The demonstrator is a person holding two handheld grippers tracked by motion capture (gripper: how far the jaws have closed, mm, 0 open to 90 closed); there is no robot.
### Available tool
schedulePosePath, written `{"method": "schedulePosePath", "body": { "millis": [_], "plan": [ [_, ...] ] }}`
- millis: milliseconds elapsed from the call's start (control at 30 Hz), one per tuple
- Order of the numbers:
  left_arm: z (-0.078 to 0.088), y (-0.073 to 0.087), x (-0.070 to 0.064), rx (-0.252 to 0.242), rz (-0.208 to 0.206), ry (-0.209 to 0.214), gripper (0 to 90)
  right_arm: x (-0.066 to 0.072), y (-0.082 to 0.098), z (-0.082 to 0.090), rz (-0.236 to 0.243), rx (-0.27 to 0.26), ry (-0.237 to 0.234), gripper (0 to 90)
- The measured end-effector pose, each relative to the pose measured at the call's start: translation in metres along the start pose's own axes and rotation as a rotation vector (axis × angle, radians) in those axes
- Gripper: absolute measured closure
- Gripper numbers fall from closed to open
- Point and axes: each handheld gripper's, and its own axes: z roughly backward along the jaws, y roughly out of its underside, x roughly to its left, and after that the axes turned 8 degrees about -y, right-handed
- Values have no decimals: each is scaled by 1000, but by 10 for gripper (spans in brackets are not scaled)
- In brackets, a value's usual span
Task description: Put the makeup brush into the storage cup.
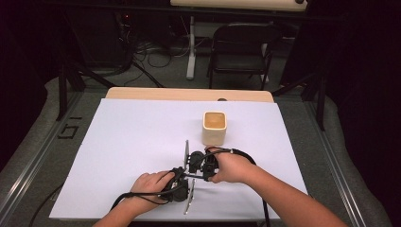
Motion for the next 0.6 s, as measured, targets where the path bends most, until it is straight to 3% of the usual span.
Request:
{"method": "schedulePosePath", "body": {
  "millis": [133, 600],
  "plan": [
    [1, 0, -2, -10, -4, 5, 839, 0, 0, 0, 4, -2, -2, 842],
    [2, -1, -2, -10, -1, 16, 848, 1, 1, -1, 10, -2, -5, 842]
  ]
}}
